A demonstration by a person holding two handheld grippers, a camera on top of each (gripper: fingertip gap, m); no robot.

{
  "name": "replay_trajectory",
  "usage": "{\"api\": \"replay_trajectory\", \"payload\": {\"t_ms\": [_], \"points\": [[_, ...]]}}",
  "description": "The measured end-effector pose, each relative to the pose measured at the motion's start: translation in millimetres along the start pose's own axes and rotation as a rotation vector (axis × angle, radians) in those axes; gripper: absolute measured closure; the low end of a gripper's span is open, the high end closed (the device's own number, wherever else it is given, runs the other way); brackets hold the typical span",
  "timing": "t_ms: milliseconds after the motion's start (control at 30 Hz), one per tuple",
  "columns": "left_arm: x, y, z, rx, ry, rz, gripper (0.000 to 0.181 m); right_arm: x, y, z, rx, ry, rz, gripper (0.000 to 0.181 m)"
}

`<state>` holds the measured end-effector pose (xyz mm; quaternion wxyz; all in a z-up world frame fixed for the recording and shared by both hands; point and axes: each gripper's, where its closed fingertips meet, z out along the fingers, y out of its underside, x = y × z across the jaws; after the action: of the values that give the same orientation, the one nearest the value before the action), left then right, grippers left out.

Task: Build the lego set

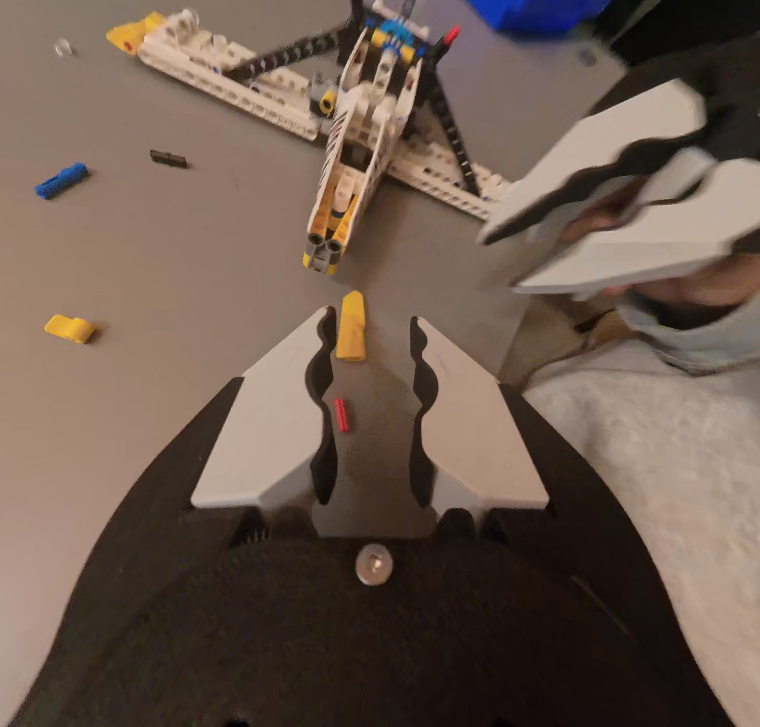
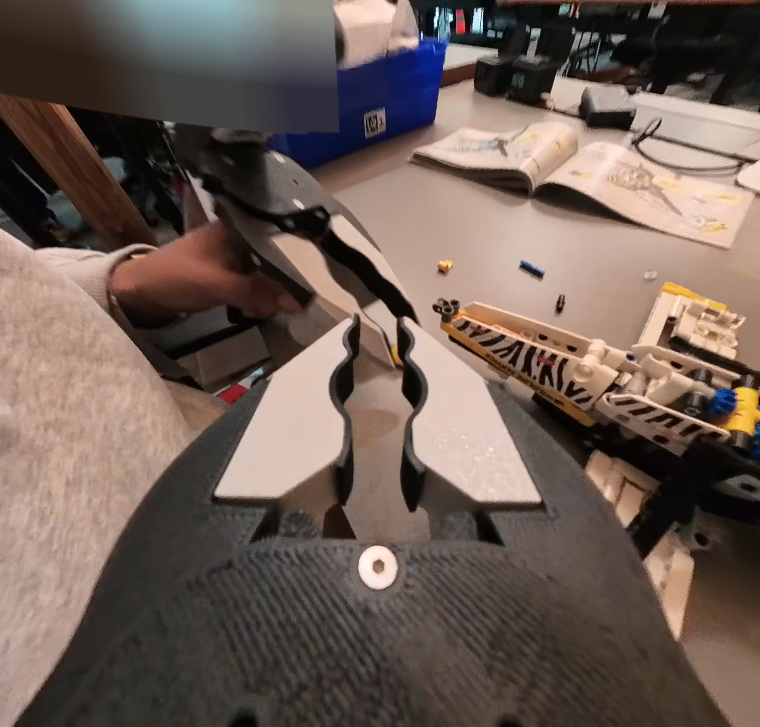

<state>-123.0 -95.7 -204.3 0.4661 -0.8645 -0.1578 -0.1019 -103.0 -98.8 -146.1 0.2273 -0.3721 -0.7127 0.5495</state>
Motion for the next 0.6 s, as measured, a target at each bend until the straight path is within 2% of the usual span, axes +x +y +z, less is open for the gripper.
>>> {"api": "replay_trajectory", "payload": {"t_ms": [100, 133, 233, 333, 433, 467, 567, 600], "points": [[-12, 11, 15, -0.124, -0.129, 0.027, 0.155, -3, -12, -9, 0.057, 0.011, -0.051, 0.164], [-16, 9, 15, -0.123, -0.176, 0.052, 0.171, -3, -14, -14, 0.065, 0.026, -0.077, 0.164], [-18, 9, 13, -0.115, -0.229, 0.082, 0.171, 0, -22, -28, 0.087, 0.065, -0.134, 0.164], [-27, -2, -10, -0.006, -0.28, 0.069, 0.171, -5, -32, -42, 0.143, 0.071, -0.166, 0.164], [-42, -22, -52, 0.172, -0.317, 0.038, 0.171, -16, -36, -46, 0.224, 0.044, -0.183, 0.165], [-38, -34, -66, 0.285, -0.249, 0.012, 0.171, -19, -34, -44, 0.241, 0.039, -0.181, 0.165], [13, -78, -131, 0.751, 0.268, -0.123, 0.172, -24, -25, -30, 0.215, 0.044, -0.148, 0.161], [19, -84, -149, 0.858, 0.4, -0.199, 0.173, -27, -25, -26, 0.198, 0.051, -0.162, 0.157]]}}
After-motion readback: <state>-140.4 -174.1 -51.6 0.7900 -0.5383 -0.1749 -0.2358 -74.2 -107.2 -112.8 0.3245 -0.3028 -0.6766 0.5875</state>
